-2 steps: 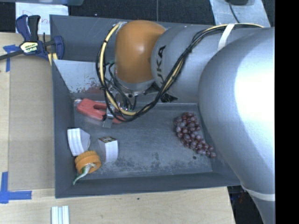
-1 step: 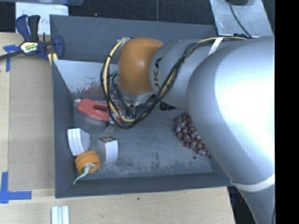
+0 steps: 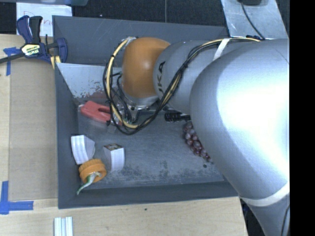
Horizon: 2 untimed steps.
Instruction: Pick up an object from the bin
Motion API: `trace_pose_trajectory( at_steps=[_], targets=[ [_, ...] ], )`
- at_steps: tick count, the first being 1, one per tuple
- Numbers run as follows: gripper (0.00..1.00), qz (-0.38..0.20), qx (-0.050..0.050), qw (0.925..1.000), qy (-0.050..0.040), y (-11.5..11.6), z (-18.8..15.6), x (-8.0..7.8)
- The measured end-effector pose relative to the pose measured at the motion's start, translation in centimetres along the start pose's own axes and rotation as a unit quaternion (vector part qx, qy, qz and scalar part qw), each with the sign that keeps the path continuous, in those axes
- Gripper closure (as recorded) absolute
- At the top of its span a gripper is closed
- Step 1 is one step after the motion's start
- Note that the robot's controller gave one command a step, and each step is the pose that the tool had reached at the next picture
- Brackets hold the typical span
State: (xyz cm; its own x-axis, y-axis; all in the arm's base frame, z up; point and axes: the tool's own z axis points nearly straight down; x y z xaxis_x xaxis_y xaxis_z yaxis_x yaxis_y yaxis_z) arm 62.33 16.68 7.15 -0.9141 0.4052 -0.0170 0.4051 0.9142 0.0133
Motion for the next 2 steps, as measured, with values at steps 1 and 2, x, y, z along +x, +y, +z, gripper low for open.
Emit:
trace_pose_trajectory(
  at_steps=[1, 2],
  targets=[
    [1.00, 0.000, 0.000, 1.0000, 0.0000, 0.0, 0.0, 0.0],
    [1.00, 0.000, 0.002, 1.0000, 0.0037, -0.2, -2.5, 0.2]
  ],
)
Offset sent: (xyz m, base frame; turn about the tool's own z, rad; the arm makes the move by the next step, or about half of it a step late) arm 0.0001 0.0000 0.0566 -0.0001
